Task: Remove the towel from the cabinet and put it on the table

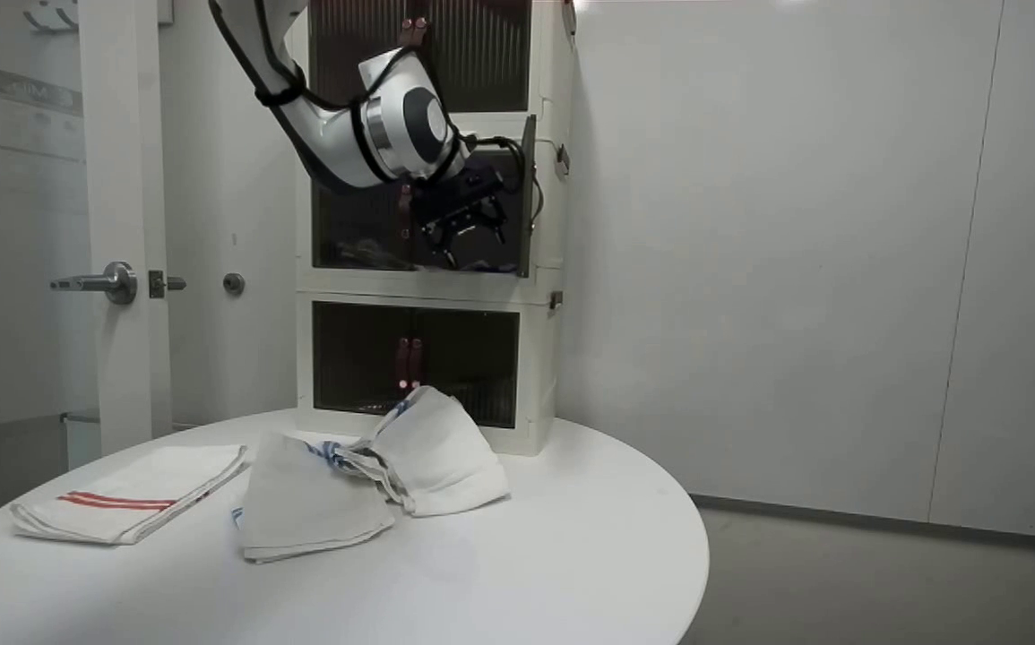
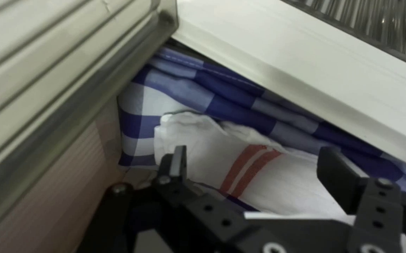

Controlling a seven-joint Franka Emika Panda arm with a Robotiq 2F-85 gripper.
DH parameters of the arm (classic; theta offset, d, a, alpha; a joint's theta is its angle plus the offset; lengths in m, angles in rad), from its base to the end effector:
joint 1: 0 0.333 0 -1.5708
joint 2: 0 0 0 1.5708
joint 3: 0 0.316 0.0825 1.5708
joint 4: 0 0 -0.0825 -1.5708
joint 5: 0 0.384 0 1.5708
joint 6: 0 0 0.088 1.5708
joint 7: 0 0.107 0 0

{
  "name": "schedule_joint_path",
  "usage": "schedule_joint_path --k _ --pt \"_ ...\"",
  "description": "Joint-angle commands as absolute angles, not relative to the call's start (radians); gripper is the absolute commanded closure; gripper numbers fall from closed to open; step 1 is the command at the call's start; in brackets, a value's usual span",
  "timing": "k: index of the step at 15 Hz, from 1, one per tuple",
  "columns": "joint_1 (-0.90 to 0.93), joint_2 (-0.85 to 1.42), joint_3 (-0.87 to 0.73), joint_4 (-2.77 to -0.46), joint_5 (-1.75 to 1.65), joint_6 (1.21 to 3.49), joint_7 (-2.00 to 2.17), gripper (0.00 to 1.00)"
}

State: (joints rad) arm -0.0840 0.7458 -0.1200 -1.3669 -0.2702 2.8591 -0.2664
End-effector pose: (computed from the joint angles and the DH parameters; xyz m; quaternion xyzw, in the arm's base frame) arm 0.7740 -0.1174 0.3628 0.9112 0.1643 0.3237 0.1948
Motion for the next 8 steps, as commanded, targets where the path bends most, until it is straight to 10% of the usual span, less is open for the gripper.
schedule_joint_path --k 1,7,8 --pt "-0.059 0.813 -0.157 -1.275 -0.280 2.874 -0.210 0.38" --pt "-0.046 0.815 -0.175 -1.278 -0.286 2.870 -0.196 0.78" --pt "-0.046 0.812 -0.174 -1.282 -0.287 2.866 -0.202 0.49"
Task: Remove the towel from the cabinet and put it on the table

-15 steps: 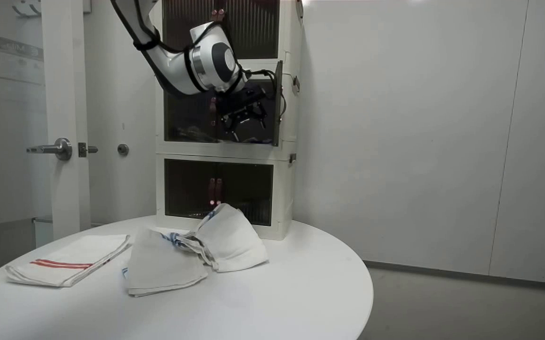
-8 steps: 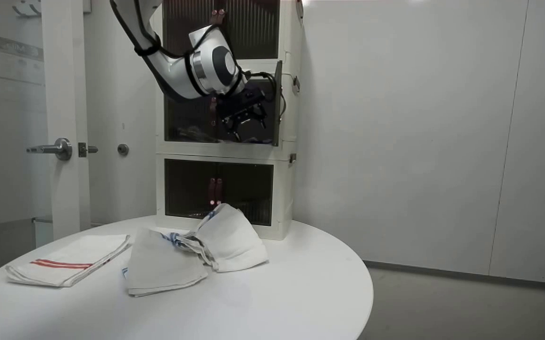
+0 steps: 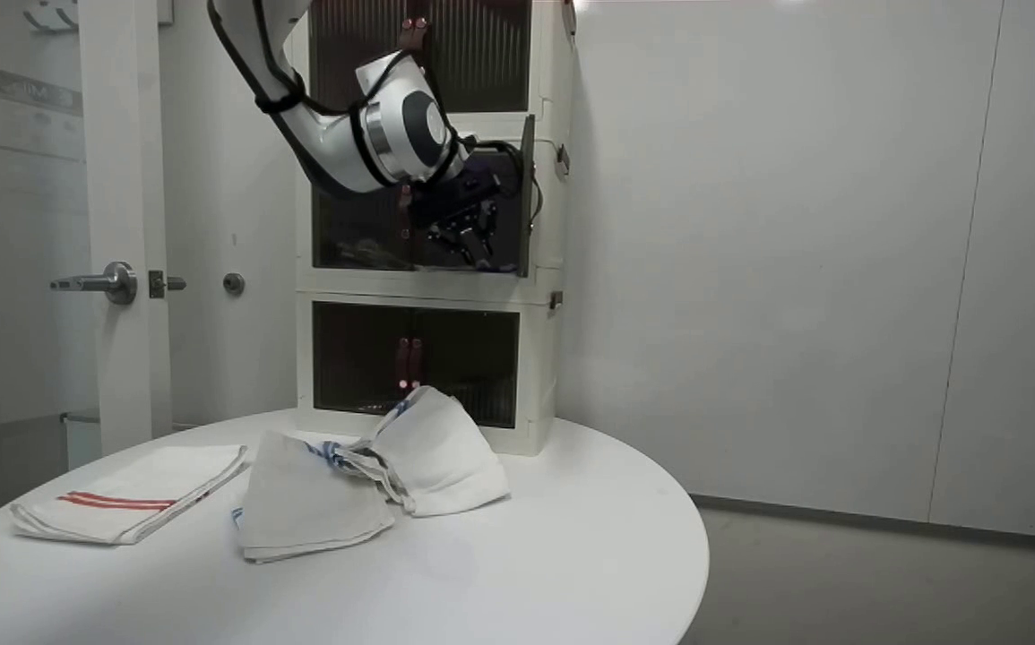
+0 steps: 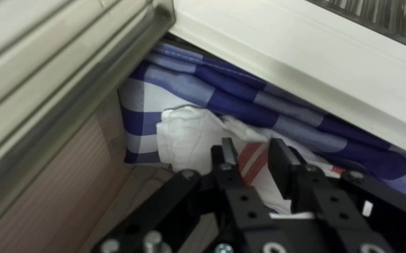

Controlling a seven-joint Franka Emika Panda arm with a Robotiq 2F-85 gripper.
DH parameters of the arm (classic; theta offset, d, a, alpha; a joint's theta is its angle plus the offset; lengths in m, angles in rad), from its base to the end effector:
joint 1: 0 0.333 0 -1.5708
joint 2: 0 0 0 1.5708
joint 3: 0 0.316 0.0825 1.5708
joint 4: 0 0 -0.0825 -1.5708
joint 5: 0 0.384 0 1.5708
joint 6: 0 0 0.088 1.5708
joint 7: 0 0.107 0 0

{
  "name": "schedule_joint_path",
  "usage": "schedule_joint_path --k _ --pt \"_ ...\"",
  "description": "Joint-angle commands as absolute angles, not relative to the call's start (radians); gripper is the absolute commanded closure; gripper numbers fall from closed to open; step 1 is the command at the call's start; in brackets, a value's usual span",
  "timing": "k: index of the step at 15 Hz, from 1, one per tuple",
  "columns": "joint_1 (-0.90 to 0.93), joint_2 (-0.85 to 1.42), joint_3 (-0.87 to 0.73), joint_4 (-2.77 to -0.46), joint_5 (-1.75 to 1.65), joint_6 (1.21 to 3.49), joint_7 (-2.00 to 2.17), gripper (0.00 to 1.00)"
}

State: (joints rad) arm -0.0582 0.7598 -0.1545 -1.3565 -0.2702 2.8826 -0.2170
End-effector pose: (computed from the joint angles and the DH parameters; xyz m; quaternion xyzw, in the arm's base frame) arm 0.7766 -0.1150 0.3616 0.9091 0.1484 0.3351 0.1978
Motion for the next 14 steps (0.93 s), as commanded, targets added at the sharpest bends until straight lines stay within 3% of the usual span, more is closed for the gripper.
schedule_joint_path --k 1,3,7,8,9,11,14 --pt "-0.046 0.811 -0.173 -1.284 -0.288 2.861 -0.206 0.46" --pt "-0.049 0.807 -0.169 -1.289 -0.291 2.851 -0.218 0.40" --pt "-0.051 0.803 -0.164 -1.297 -0.294 2.830 -0.233 0.10" --pt "-0.051 0.803 -0.164 -1.299 -0.296 2.825 -0.236 0.13" --pt "-0.052 0.803 -0.162 -1.299 -0.297 2.825 -0.237 0.47" --pt "-0.053 0.804 -0.162 -1.300 -0.300 2.824 -0.237 0.44" --pt "-0.054 0.805 -0.161 -1.297 -0.301 2.825 -0.238 0.68"
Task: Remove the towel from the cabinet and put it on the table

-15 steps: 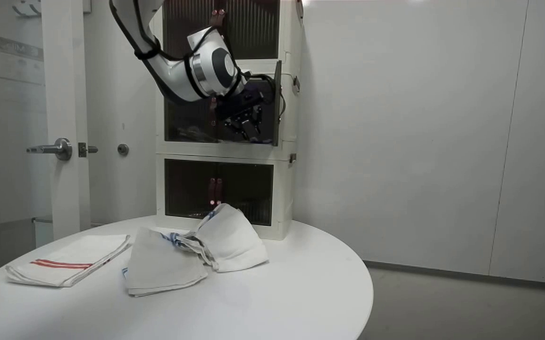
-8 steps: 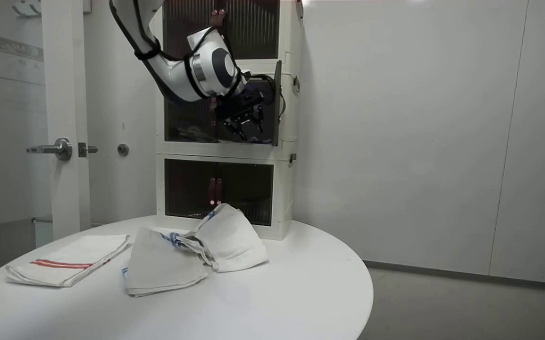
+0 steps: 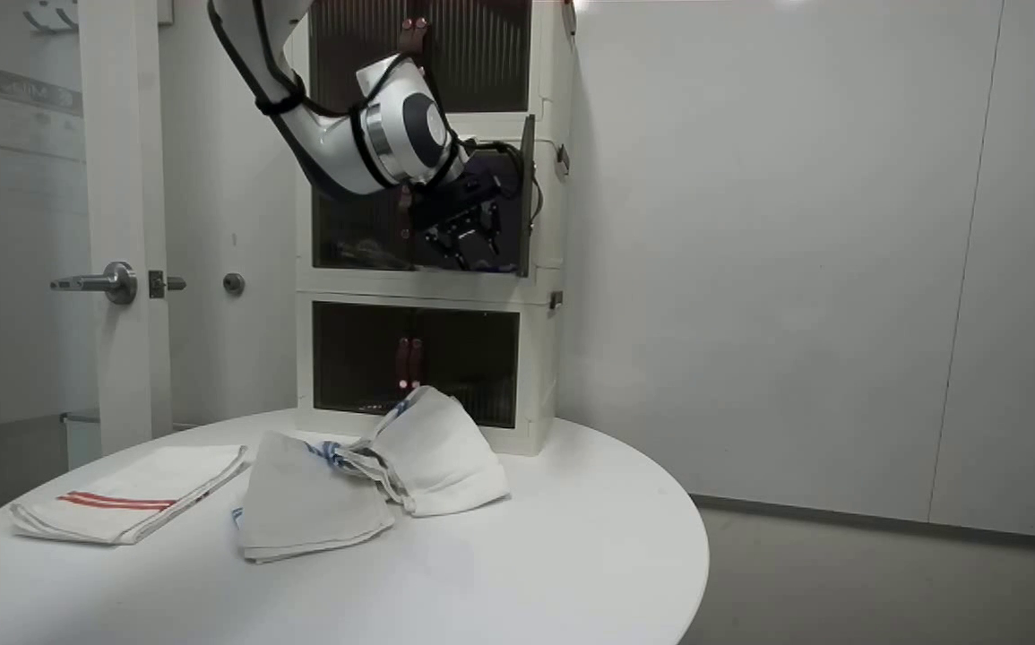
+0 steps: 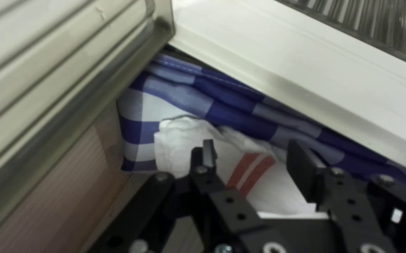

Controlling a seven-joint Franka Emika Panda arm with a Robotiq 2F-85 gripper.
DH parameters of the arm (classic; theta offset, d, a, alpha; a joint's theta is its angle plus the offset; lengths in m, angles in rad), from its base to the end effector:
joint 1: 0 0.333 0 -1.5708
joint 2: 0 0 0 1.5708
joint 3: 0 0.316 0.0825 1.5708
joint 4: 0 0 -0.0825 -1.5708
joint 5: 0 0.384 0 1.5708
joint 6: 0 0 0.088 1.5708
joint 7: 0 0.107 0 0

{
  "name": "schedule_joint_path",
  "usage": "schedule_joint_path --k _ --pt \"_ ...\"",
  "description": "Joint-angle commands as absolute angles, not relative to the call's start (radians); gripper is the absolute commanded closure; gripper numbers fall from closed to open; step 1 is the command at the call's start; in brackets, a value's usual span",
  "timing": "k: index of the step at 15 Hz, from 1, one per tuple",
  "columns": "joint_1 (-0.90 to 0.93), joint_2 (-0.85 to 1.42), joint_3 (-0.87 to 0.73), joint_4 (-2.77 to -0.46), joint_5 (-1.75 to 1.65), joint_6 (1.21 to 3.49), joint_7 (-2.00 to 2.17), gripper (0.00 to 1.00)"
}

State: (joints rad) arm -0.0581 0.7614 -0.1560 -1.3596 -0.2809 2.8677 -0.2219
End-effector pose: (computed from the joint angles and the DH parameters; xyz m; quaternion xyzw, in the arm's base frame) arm 0.7758 -0.1160 0.3567 0.9114 0.1538 0.3244 0.2013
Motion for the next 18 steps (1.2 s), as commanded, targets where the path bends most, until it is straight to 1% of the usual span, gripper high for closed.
schedule_joint_path --k 1,2,3,5,7,9,11,12,13,18 --pt "-0.054 0.806 -0.161 -1.297 -0.301 2.825 -0.237 0.75" --pt "-0.054 0.806 -0.160 -1.297 -0.301 2.825 -0.238 0.81" --pt "-0.054 0.806 -0.160 -1.297 -0.301 2.826 -0.238 0.90" --pt "-0.053 0.806 -0.162 -1.298 -0.302 2.826 -0.236 0.95" --pt "-0.053 0.806 -0.163 -1.298 -0.301 2.826 -0.234 0.98" --pt "-0.054 0.798 -0.159 -1.303 -0.293 2.822 -0.226 0.92" --pt "-0.060 0.774 -0.147 -1.327 -0.276 2.820 -0.215 0.91" --pt "-0.071 0.747 -0.127 -1.356 -0.260 2.819 -0.218 0.92" --pt "-0.080 0.726 -0.112 -1.379 -0.245 2.816 -0.219 0.91" --pt "-0.109 0.587 -0.070 -1.530 -0.141 2.780 -0.145 0.92"
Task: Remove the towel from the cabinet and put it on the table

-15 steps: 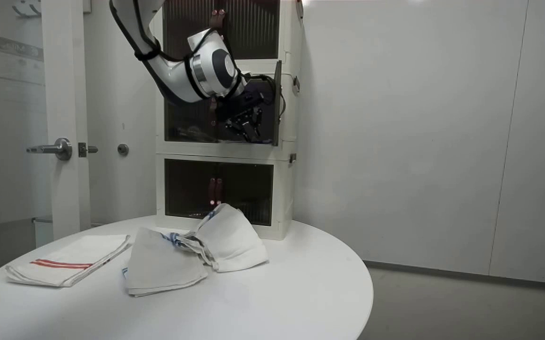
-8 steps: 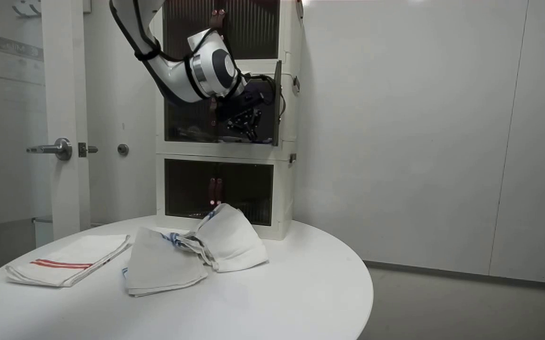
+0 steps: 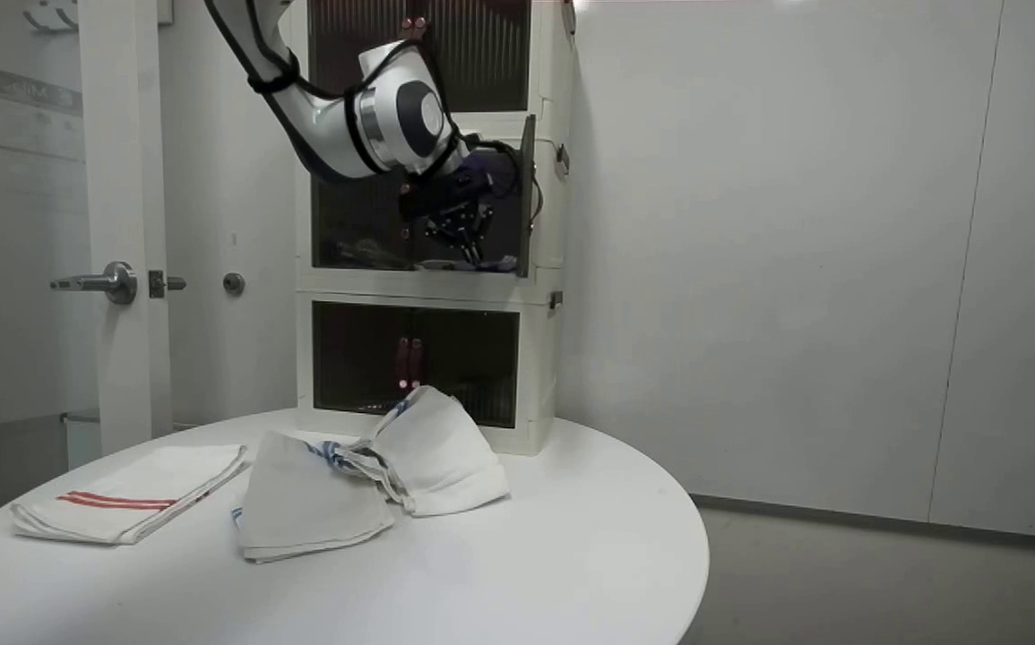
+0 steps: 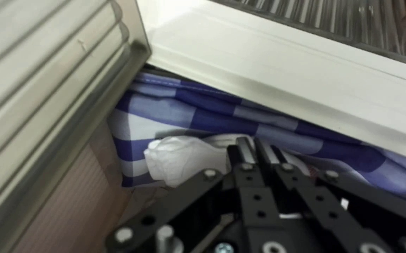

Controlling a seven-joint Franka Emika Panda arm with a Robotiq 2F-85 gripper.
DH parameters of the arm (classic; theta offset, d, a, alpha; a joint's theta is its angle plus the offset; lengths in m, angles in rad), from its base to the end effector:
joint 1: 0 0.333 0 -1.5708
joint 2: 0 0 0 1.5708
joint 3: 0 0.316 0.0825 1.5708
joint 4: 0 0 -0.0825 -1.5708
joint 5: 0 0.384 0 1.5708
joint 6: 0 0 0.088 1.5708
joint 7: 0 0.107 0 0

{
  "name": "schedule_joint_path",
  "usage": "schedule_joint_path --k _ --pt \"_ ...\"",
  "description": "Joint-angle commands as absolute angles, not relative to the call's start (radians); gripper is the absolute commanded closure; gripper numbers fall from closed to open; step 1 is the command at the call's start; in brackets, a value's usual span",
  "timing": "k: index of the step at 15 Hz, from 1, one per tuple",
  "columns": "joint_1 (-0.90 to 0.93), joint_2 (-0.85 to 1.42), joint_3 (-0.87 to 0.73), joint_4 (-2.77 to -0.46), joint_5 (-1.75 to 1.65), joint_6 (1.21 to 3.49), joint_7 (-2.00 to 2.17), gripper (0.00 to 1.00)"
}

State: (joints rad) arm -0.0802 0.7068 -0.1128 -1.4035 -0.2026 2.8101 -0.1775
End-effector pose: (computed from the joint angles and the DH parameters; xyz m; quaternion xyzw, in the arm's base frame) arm 0.7668 -0.1160 0.3688 0.9306 0.0962 0.3177 0.1545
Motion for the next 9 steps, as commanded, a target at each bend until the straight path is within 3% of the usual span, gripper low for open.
schedule_joint_path --k 1,9 --pt "-0.117 0.552 -0.058 -1.567 -0.113 2.782 -0.137 0.92" --pt "-0.247 0.265 0.122 -1.827 0.206 2.811 -0.214 0.92"
